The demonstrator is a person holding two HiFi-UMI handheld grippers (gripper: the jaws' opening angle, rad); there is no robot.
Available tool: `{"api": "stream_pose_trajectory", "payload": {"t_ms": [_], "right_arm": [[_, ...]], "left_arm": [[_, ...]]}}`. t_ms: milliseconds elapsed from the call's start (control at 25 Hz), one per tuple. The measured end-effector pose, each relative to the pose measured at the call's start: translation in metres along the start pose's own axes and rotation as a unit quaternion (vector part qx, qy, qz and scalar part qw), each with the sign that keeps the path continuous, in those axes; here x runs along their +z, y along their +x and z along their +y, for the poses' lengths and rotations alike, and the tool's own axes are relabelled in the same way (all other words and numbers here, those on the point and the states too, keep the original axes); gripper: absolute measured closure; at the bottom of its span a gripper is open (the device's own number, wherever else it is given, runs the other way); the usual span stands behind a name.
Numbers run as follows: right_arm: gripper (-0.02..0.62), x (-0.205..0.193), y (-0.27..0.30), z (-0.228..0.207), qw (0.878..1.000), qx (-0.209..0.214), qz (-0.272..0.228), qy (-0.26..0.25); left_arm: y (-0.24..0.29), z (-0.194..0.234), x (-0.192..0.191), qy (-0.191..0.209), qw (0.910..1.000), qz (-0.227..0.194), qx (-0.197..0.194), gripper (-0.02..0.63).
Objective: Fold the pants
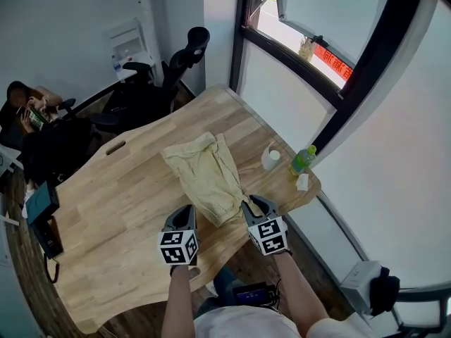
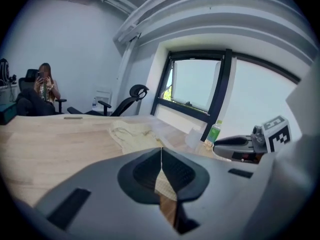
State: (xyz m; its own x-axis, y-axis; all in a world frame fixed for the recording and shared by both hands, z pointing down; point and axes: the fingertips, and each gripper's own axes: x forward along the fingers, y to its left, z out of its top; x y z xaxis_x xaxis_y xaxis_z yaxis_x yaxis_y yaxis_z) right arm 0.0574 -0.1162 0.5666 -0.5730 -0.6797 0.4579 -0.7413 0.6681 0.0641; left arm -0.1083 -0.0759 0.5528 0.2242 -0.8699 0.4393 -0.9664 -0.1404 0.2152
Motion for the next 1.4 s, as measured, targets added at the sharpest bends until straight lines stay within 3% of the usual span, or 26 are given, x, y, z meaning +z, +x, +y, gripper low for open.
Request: {"api": "stream_pose_trajectory", "payload": {"t_ms": [320,440,640,880,1000,1200,1400], "right_arm": [[0.499,-0.042,0.013,0.029,0.995,0.072,0.039,-0.054],[0.486,-0.050,0.016,0.030,0.994,0.077,0.045,-0.059],[0.497,-0.045,0.016,0.034,0.994,0.085,0.009,-0.066],[0.512,-0.052,0.016,0.034,0.994,0.078,0.005,-0.080],[0.512,-0.055,0.018,0.032,0.994,0.077,0.008,-0.072],[0.526,-0.063,0.019,0.034,0.995,0.073,0.019,-0.060],[0.525,-0.065,0.019,0.032,0.996,0.072,0.019,-0.044]], "left_arm": [[0.020,-0.011,-0.063,-0.041,0.9942,0.093,-0.035,0.597],[0.025,-0.017,-0.076,-0.059,0.9901,0.116,-0.051,0.586],[0.031,-0.035,-0.094,-0.099,0.9788,0.148,-0.101,0.518],[0.034,-0.036,-0.111,-0.170,0.9656,0.165,-0.107,0.491],[0.036,-0.038,-0.120,-0.180,0.9593,0.186,-0.113,0.462],[0.037,-0.054,-0.127,-0.222,0.9413,0.202,-0.154,0.429],[0.043,-0.053,-0.133,-0.295,0.9217,0.202,-0.151,0.411]]}}
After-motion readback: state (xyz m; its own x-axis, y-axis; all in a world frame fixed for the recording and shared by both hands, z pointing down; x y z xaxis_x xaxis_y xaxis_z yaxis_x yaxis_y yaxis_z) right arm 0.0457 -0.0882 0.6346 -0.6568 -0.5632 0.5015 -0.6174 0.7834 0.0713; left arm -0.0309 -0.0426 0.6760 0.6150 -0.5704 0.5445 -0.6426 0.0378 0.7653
